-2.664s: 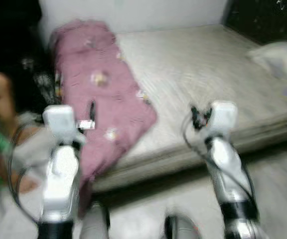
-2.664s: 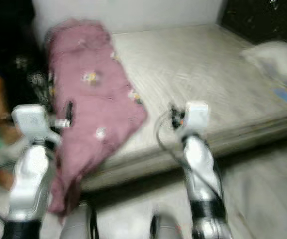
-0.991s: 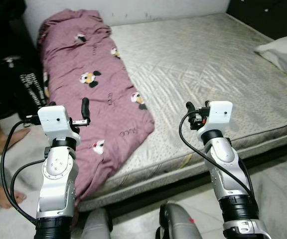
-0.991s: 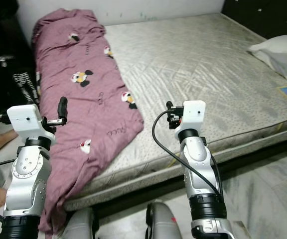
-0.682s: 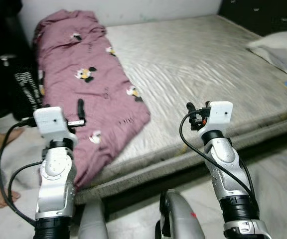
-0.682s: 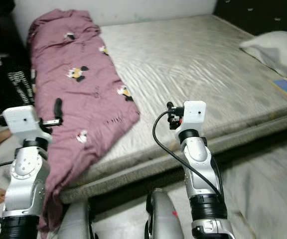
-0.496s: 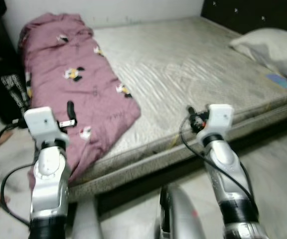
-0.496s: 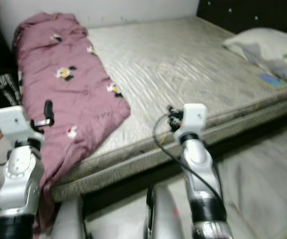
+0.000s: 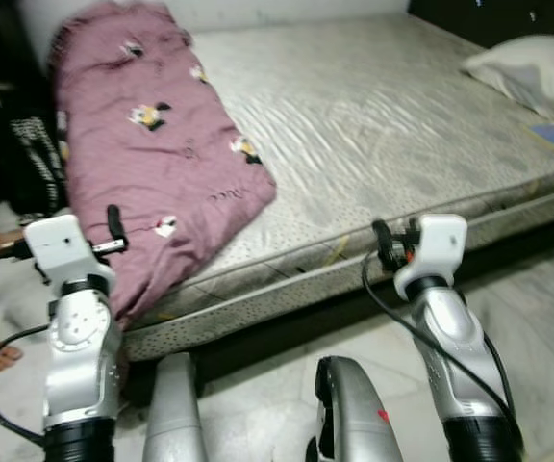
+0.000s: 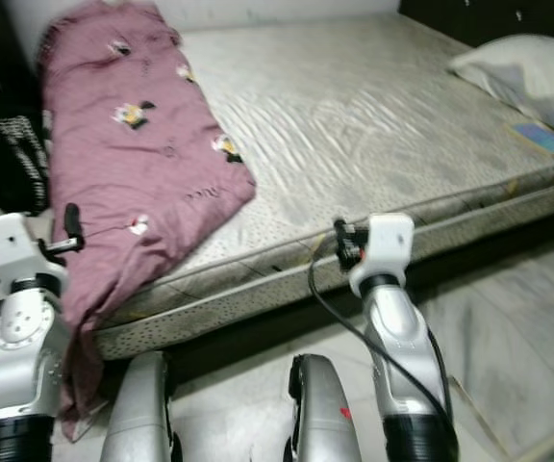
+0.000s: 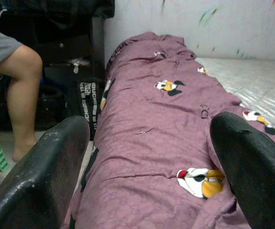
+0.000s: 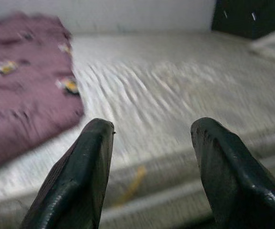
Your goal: Clean up the room
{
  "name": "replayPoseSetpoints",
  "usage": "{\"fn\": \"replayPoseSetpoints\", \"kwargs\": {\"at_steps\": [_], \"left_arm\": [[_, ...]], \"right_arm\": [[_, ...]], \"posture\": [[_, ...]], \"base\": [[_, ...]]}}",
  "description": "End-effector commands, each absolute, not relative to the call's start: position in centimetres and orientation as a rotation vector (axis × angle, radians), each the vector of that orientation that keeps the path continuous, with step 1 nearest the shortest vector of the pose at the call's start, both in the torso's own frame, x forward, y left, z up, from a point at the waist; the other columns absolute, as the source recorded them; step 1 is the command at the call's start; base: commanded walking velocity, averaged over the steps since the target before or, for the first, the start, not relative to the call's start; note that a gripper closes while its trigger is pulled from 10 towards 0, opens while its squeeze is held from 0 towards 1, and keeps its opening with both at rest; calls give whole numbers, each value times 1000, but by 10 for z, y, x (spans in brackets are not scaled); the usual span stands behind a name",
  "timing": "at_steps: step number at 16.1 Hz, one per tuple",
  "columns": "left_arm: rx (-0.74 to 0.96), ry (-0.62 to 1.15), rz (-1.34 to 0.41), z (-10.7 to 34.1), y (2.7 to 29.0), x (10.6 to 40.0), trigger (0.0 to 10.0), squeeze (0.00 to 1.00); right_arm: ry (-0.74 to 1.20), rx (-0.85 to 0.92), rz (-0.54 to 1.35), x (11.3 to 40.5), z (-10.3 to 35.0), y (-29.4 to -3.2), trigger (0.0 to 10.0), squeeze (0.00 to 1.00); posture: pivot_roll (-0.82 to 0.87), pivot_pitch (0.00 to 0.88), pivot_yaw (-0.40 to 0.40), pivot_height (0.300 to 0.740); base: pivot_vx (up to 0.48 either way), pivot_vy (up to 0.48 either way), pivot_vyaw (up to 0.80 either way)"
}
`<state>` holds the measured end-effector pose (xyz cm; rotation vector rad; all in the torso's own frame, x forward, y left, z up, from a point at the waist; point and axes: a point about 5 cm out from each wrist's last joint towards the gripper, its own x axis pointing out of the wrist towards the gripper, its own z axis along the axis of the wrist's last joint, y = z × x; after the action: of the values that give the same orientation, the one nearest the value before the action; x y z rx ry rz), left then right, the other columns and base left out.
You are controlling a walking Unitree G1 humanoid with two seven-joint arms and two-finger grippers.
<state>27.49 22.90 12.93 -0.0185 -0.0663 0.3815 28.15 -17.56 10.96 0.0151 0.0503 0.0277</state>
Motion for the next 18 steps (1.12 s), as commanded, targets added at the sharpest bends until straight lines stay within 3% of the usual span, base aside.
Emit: {"fn": "replayPoseSetpoints", "kwargs": {"at_steps": [1, 6, 11, 18], "left_arm": [[-23, -50, 395, 129, 234, 280, 10000, 0], [-33, -7, 351, 126, 236, 308, 10000, 0], [2, 136, 290, 108, 220, 339, 10000, 0], [46, 305, 233, 78, 198, 347, 10000, 0]], "right_arm": [[37, 11, 24, 279, 117, -181, 10000, 0], [88, -51, -45, 249, 120, -210, 10000, 0], [119, -67, -48, 238, 123, -211, 10000, 0], [122, -72, -64, 240, 125, -211, 10000, 0]], "posture": [[-108, 106, -28, 556], [-191, 183, -13, 517], [-225, 193, -6, 517], [-234, 166, 12, 517]], "base": [[0, 0, 0], [0, 0, 0], [0, 0, 0], [0, 0, 0]]}}
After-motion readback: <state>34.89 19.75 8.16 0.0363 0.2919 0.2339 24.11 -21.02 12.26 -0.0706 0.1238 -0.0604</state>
